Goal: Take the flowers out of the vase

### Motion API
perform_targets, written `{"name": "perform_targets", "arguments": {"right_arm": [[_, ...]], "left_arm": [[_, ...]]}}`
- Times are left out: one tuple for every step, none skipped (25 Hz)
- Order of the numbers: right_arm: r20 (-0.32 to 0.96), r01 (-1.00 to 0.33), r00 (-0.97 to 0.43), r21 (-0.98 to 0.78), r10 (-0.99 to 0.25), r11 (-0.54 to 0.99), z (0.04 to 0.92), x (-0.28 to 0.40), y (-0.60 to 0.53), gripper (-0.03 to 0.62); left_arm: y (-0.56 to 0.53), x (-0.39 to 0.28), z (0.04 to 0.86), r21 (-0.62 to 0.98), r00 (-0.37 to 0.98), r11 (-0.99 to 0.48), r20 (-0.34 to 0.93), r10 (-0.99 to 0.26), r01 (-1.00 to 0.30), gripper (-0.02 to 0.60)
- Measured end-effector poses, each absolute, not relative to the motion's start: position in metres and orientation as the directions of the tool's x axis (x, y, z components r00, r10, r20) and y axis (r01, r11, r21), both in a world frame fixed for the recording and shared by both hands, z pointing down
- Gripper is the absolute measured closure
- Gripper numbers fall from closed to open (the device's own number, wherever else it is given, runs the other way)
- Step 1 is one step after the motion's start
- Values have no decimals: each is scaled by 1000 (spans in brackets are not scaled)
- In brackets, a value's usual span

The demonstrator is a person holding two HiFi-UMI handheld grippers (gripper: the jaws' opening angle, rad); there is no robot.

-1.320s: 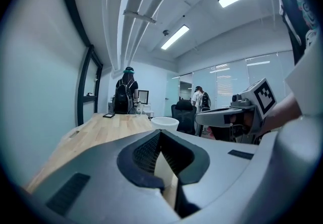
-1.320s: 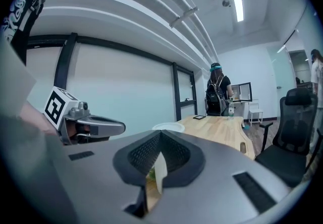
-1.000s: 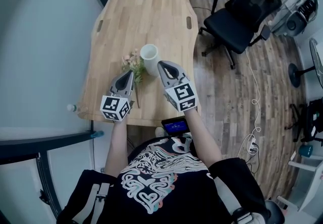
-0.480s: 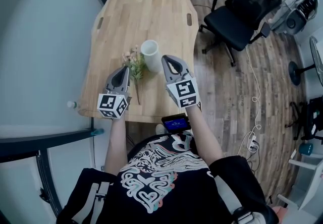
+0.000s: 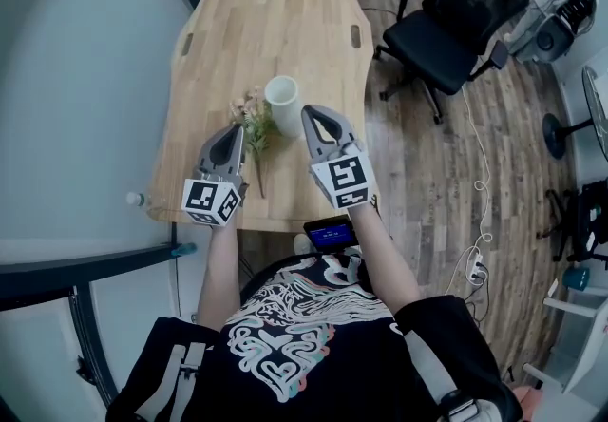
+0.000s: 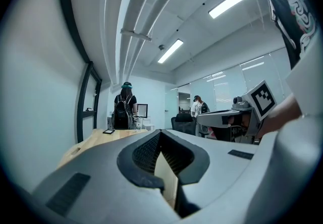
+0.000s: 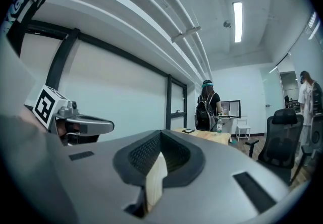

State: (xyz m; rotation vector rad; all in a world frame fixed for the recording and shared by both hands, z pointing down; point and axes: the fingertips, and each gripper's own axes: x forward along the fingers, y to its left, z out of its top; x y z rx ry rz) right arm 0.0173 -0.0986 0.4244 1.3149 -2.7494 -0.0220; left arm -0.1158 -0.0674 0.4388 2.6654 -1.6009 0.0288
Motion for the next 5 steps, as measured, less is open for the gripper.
{"name": "perform_targets", "arguments": {"right_arm": [[77, -777, -623, 52, -778, 627, 424, 17, -99, 586], [77, -778, -622, 51, -779, 626, 424, 18, -100, 586], [77, -779, -621, 49, -780, 625, 424, 18, -101, 586], [78, -779, -621, 46, -780, 625, 425, 18, -102, 586], [78, -779, -621, 42, -780, 625, 426, 17, -103, 586]], "left_arm": [[-68, -116, 439, 14, 468, -468, 38, -883, -884, 577], [-69, -116, 440, 11, 465, -465, 44, -884, -885, 577], [-70, -117, 440, 8, 461, -462, 50, -886, -887, 578], [-71, -118, 441, 5, 458, -458, 55, -887, -889, 577], [-72, -119, 441, 3, 454, -454, 59, -889, -891, 577]]}}
